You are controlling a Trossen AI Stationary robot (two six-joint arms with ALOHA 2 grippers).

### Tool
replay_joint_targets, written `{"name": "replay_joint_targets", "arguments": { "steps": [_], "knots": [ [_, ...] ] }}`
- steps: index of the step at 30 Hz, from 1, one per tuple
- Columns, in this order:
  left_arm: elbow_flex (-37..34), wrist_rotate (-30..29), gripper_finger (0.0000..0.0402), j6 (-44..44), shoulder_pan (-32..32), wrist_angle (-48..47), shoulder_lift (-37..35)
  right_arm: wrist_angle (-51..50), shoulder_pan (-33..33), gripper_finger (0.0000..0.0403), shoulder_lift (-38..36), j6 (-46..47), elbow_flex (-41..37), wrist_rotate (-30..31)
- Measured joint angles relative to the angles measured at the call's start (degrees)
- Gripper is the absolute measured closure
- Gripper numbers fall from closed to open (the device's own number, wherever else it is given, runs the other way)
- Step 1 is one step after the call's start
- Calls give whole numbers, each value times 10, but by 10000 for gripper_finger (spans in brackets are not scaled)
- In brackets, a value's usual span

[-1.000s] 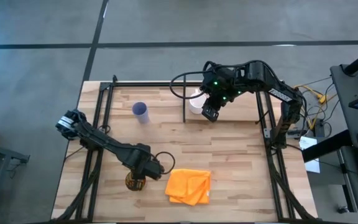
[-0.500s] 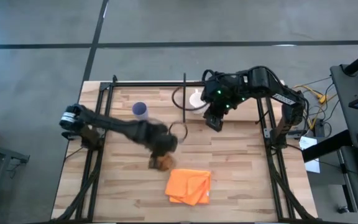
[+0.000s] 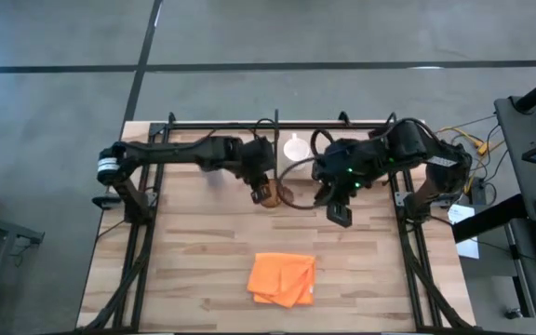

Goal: Stack small to large cups/mugs on shelf
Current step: Put the brown cup on the shelf

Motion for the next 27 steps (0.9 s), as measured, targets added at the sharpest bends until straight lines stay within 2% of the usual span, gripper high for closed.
{"name": "replay_joint_targets", "arguments": {
  "steps": [6, 15, 27],
  "knots": [
    [-4, 62, 401, -69, 4, -26, 18, 0, 17, 339, -2, 0, 0, 13],
    [-4, 55, 401, -115, 0, -69, 67, 0, 18, 339, -3, 11, 0, 23],
    [3, 53, 402, -74, -1, -58, 63, 0, 18, 339, -3, 8, 0, 23]
  ]
}}
